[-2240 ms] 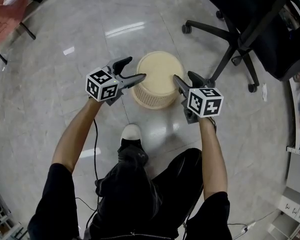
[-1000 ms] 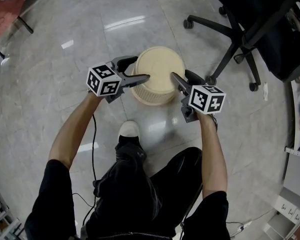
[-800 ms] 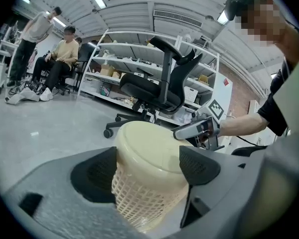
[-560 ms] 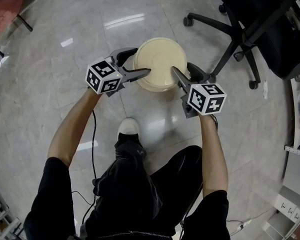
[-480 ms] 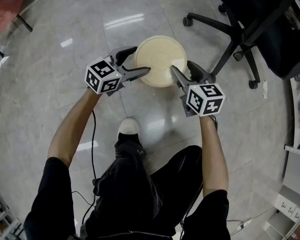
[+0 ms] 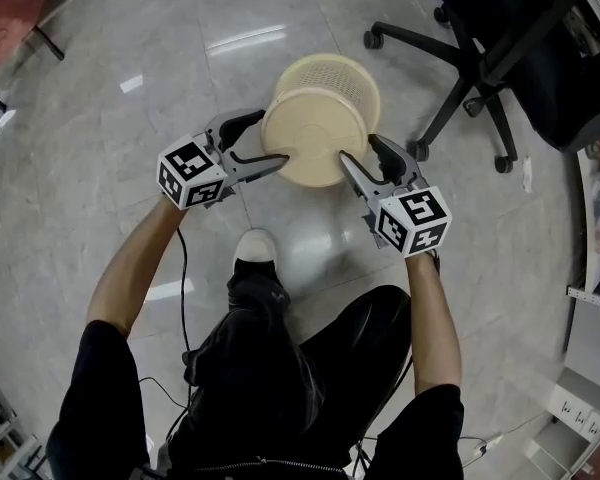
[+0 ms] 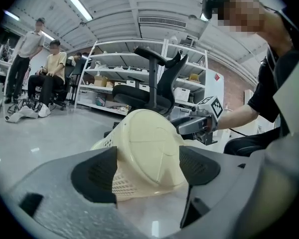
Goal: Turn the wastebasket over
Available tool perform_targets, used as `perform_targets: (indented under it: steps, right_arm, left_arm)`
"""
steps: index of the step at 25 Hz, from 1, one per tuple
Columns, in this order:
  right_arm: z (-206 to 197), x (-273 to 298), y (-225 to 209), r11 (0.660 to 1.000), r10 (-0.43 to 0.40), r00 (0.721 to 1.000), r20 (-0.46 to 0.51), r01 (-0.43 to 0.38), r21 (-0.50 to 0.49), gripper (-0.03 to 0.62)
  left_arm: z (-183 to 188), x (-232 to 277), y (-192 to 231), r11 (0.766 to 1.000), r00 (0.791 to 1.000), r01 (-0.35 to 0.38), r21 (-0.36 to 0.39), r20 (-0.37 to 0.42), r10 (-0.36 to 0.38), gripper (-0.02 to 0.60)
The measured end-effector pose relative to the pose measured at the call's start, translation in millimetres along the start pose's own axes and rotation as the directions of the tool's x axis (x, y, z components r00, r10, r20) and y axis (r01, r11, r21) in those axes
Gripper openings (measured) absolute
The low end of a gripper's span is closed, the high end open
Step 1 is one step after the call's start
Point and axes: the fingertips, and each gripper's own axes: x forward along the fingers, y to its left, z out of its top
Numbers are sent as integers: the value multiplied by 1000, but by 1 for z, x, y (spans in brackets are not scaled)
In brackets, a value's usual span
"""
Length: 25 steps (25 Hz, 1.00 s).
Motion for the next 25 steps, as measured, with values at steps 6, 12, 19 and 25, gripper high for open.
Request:
perform_targets:
  steps: [6,12,19,25]
  right_arm:
    - [-15,-21,36,976,188,982,9,-187,113,259]
    - [-30,-36,60,863,372,928,4,-348,366,259]
    - [-57,-39,70,810,453,890,-54,-386,440,173]
    - [-78,-34,72,826,452,887,-97,-375,421,65]
  left_arm:
    - [-23,-28,-31,999,1000,17,-42,-18,-18,382]
    - [-41,-48,-45,993,1000,19,-115,-13,-20,382]
    - [-67,-55,-57,987,999,17,-160,-34,-23,382]
    - [-90,-51,-58,988,998,-5,-157,-63,-5,380]
